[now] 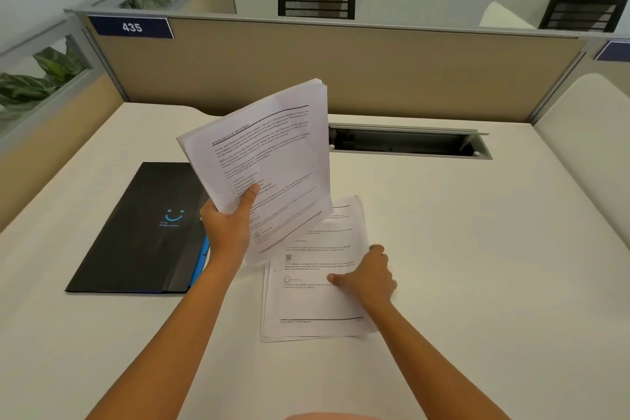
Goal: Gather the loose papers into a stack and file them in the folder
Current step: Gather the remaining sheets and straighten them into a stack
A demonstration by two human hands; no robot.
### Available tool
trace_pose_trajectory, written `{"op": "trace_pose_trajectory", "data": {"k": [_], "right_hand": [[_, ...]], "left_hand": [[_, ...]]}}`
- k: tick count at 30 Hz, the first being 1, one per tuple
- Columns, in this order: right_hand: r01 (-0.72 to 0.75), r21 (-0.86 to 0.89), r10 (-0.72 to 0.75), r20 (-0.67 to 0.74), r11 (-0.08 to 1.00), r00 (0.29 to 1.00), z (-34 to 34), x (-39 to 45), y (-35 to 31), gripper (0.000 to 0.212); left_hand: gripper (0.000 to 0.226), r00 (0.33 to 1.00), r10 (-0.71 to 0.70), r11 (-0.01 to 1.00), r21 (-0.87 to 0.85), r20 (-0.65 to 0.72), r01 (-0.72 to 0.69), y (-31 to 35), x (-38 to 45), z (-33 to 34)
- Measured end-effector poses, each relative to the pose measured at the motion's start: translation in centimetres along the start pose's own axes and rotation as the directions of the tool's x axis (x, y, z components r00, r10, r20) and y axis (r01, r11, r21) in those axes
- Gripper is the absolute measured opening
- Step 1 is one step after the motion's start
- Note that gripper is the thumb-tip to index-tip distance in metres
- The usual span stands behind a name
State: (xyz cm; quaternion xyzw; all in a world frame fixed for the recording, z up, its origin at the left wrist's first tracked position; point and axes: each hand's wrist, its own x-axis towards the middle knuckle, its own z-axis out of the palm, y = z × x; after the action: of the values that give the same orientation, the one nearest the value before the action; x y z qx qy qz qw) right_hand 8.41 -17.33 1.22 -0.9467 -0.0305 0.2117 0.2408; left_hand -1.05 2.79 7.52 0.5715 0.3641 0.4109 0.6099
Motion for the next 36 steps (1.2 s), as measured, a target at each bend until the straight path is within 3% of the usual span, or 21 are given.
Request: {"op": "trace_pose_trajectory", "data": {"k": [10, 15, 19, 27, 32, 36], "right_hand": [[0.050, -0.005, -0.050, 0.011, 0.999, 0.999, -0.1, 0.2, 0.6, 0.075], [0.132, 0.039, -0.132, -0.023, 0.990, 0.991, -0.1, 0.7, 1.2, 0.041], [0.180, 0.189, -0.170, -0.066, 0.965, 0.983, -0.8, 1.8, 2.5, 0.021], [0.235, 0.467, -0.143, -0.225, 0.853, 0.964, -3.8, 5.0, 5.8, 0.042], [0.234, 0.588, -0.029, -0.336, 0.775, 0.942, -6.1, 7.1, 7.6, 0.033], [0.234, 0.690, 0.030, -0.348, 0.685, 0.937, -7.3, 8.2, 8.8, 0.028]], "left_hand": [[0.032, 1.000, -0.015, 0.999, -0.051, -0.014, 0.014, 0.6, -0.1, -0.1], [0.031, 1.000, -0.029, 0.998, -0.052, 0.005, 0.029, 0.9, -0.2, -0.3], [0.029, 0.999, -0.039, 0.997, -0.060, 0.013, 0.040, 0.9, -0.4, -0.6], [0.031, 0.997, -0.059, 0.996, -0.062, -0.044, 0.056, 0.8, 0.3, -1.5], [0.032, 0.988, -0.124, 0.992, -0.012, -0.089, 0.123, 0.1, 0.9, -2.6], [0.026, 0.988, -0.145, 0.987, 0.056, -0.055, 0.148, -0.9, 1.1, -3.0]]}}
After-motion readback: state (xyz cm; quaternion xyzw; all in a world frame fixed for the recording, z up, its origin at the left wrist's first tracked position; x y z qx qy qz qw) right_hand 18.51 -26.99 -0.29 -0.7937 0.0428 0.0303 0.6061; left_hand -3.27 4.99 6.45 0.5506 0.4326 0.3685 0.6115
